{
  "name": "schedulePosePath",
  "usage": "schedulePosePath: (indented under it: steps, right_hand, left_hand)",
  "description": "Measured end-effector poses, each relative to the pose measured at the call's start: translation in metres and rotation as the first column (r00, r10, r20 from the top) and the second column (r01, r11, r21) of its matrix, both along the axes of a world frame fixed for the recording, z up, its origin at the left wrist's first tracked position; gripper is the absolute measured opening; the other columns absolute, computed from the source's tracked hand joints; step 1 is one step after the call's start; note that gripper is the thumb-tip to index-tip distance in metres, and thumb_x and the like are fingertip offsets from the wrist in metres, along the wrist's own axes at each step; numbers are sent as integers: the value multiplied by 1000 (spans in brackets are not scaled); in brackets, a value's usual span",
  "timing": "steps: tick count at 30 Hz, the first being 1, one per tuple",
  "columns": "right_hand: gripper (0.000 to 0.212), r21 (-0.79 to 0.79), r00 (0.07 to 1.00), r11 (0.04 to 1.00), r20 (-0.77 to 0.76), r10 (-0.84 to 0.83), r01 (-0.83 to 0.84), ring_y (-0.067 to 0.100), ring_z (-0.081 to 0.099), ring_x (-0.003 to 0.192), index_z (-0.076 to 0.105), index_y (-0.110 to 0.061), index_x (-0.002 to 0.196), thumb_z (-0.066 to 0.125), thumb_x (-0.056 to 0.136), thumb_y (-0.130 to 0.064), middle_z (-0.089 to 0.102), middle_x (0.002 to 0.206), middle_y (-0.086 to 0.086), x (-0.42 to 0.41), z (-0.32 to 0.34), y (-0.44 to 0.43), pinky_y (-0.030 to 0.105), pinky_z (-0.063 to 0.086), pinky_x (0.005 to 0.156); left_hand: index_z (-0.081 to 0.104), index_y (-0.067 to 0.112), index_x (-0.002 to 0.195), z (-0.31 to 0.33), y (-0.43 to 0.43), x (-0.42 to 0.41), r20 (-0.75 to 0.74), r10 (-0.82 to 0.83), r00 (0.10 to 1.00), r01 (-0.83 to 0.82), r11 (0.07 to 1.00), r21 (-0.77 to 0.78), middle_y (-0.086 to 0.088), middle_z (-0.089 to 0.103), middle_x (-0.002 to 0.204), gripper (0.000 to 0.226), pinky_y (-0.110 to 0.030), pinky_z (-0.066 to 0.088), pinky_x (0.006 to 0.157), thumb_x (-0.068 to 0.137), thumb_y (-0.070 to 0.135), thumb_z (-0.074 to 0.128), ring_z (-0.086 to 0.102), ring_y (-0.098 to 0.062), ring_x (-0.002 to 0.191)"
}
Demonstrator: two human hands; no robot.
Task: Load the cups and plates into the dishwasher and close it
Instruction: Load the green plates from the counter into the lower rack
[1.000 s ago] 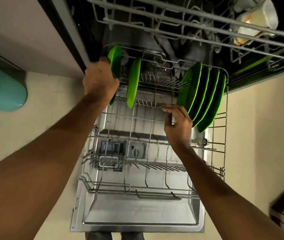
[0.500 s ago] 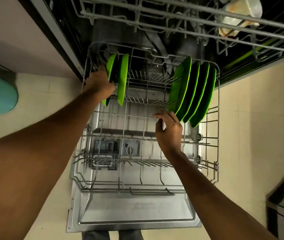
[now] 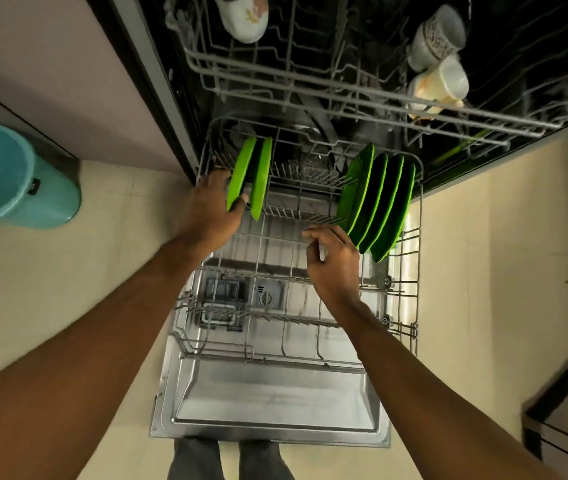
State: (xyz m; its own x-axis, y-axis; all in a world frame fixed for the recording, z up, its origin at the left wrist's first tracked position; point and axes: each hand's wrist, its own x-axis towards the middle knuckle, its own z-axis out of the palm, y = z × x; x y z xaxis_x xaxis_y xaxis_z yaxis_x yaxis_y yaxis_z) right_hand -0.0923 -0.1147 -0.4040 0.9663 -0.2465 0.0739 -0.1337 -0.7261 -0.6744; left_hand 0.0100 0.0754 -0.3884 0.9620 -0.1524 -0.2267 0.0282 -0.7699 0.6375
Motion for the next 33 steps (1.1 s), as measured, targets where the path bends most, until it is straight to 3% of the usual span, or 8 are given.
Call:
schedulePosePath:
  steps: [6,12,20,26,33]
  right_hand:
    - [23,1,996,996,-5,87,-87,17,63,102,73,-9,101,59,86,0,67,107,3,1,75,17,33,55,82]
    - [25,46,987,986,-17,160,-159,17,60,109,70,-11,110,59,88,-6,65,115,1,-7,158,36,35,52,92]
    - [26,52,952,951,7,306,-306,16,54,119,66,-11,118,55,94,-15,62,122,2,-5,248,82,37,48,99]
    - [29,36,912,913,75,403,-406,19,50,126,65,-10,121,56,94,-16,63,127,5,-12,302,145,31,40,106]
    - [34,16,843,850,136,520,-527,18,47,130,62,-11,126,57,93,-18,61,131,4,-29,358,245,30,36,109]
  left_hand:
    - [43,16,134,78,18,-49,30,-98,995,95,992,85,-12,53,131,47,-44,47,91,93,36,53,56,-34,112]
    - [52,18,121,165,34,-93,150,-1,989,-19,992,129,-5,62,114,39,-36,43,87,93,45,50,56,-24,104]
    - [46,19,131,264,82,-127,235,123,964,-163,974,158,-4,53,134,50,-41,41,101,94,51,44,48,-23,125]
    - [45,17,139,323,137,-152,318,235,918,-297,941,162,-2,44,146,52,-37,28,115,96,47,44,32,-18,140]
    - [44,15,140,384,243,-194,415,316,853,-432,874,221,-3,42,148,54,-36,24,116,97,47,41,28,-19,143]
